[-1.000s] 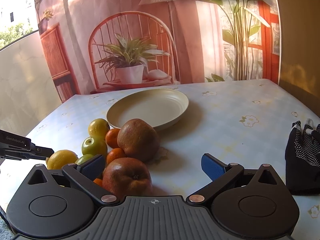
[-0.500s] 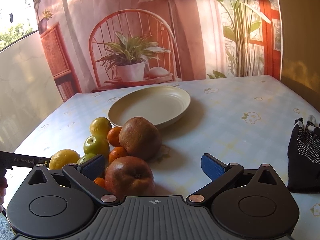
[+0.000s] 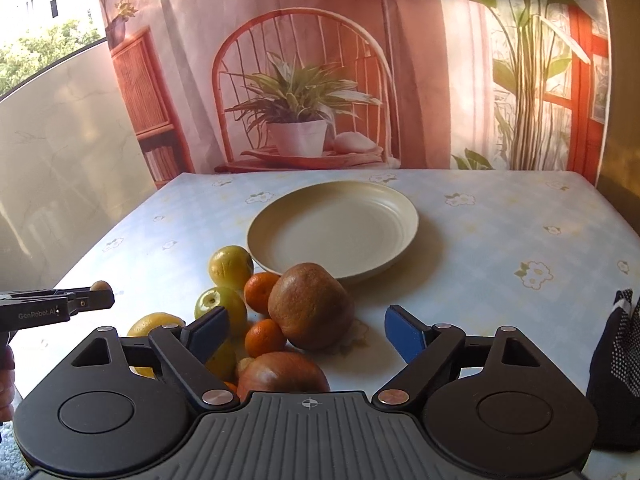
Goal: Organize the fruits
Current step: 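Lift the brown fruit with the left tool while the right tool approaches the yellow lemon, then close the right tool on the yellow lemon beside the plate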
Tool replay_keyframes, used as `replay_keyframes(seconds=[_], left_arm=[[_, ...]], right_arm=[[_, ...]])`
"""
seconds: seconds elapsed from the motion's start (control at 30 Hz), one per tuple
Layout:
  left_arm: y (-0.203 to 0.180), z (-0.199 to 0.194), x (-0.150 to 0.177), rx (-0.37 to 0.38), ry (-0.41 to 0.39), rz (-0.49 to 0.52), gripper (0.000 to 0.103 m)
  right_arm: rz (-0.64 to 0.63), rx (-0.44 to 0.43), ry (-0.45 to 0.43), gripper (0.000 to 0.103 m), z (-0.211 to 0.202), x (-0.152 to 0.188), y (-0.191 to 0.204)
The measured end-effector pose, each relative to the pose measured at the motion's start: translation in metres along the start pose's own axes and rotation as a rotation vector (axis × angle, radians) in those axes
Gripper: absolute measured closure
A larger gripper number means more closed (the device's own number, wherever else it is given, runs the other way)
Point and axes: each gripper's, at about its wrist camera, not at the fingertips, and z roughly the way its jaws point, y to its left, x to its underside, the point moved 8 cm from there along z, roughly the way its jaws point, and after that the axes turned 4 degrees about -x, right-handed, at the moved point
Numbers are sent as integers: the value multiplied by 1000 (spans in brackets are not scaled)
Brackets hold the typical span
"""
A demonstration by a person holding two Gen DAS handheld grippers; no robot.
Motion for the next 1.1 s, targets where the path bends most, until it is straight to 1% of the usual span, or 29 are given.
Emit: replay_keyframes(seconds=[0.03, 0.07, 0.13, 0.2, 0.27, 0.33, 0.37, 0.43, 0.5, 0.57, 0.63, 0.77, 0.9, 1.0, 1.1], left_arm=[[0, -4, -3, -7, -17, -1, 76], [0, -8, -7, -13, -33, -4, 76], [-2, -13, -14, -21, -61, -6, 76], [-4, -17, -20, -25, -84, -2, 76], [-7, -19, -25, -26, -99, 1, 76], [-9, -20, -27, -25, -106, -3, 76], [-9, -20, -27, -24, -111, -4, 76], [-9, -22, -28, -25, -123, 2, 76], [-9, -23, -26, -29, -130, 9, 76], [-8, -23, -24, -23, -132, 4, 76], [-6, -22, -22, -18, -130, -6, 76], [-2, -18, -19, -26, -128, -12, 76], [3, -17, -19, -30, -128, -30, 76], [9, -15, -18, -39, -125, -46, 76], [14, -14, -18, -46, -124, -58, 76]], right_arm=[[-15, -14, 9, 24, 2, -7, 3], [-29, -28, 21, 28, 5, -15, 6], [-46, -58, 49, 31, 13, -29, 12], [-60, -89, 85, 41, 24, -42, 19], [-58, -112, 137, 42, 41, -56, 27], [-18, -131, 191, 43, 58, -64, 35], [8, -137, 215, 45, 65, -66, 37], [65, -143, 284, 47, 83, -65, 43], [100, -113, 335, 50, 98, -61, 44], [129, -81, 364, 52, 107, -58, 43], [141, -59, 371, 53, 114, -58, 43], [128, -47, 365, 52, 129, -66, 51], [25, 1, 383, 51, 150, -65, 68], [-100, 42, 381, 51, 163, -63, 84], [-184, 87, 405, 52, 171, -57, 93]])
